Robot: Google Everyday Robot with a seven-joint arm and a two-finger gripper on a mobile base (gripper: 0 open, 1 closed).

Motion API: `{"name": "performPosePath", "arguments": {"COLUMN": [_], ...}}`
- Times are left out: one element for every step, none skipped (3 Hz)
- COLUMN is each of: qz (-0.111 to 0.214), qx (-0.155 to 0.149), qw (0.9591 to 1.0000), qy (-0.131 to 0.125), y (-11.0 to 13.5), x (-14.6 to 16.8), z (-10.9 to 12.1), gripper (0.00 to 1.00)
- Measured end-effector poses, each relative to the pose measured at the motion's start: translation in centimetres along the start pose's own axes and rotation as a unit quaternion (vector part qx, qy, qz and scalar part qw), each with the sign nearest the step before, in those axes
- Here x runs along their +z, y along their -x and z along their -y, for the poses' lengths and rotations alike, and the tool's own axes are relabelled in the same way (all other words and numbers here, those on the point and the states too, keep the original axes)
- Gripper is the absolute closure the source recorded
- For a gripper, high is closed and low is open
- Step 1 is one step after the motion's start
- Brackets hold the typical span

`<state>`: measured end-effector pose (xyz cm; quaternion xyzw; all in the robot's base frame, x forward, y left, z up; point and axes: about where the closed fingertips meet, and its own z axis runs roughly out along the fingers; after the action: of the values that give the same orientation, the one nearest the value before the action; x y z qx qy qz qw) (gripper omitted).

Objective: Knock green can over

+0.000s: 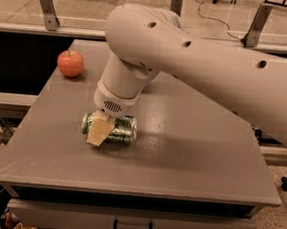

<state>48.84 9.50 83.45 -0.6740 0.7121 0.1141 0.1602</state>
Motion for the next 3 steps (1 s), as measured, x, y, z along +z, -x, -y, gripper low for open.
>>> {"name": "performPosePath", "arguments": {"qz": [0.000,0.000,-0.001], "qx": [0.000,-0.001,-0.002], "qw": [1.0000,1.0000,1.0000], "qy": [0.001,0.002,0.003], "y": [0.17,0.21,0.26], "x": [-0.28,-0.21,-0.15], "z": [0.02,-0.06,-0.14], "gripper": [0.82,0.58,0.36]}}
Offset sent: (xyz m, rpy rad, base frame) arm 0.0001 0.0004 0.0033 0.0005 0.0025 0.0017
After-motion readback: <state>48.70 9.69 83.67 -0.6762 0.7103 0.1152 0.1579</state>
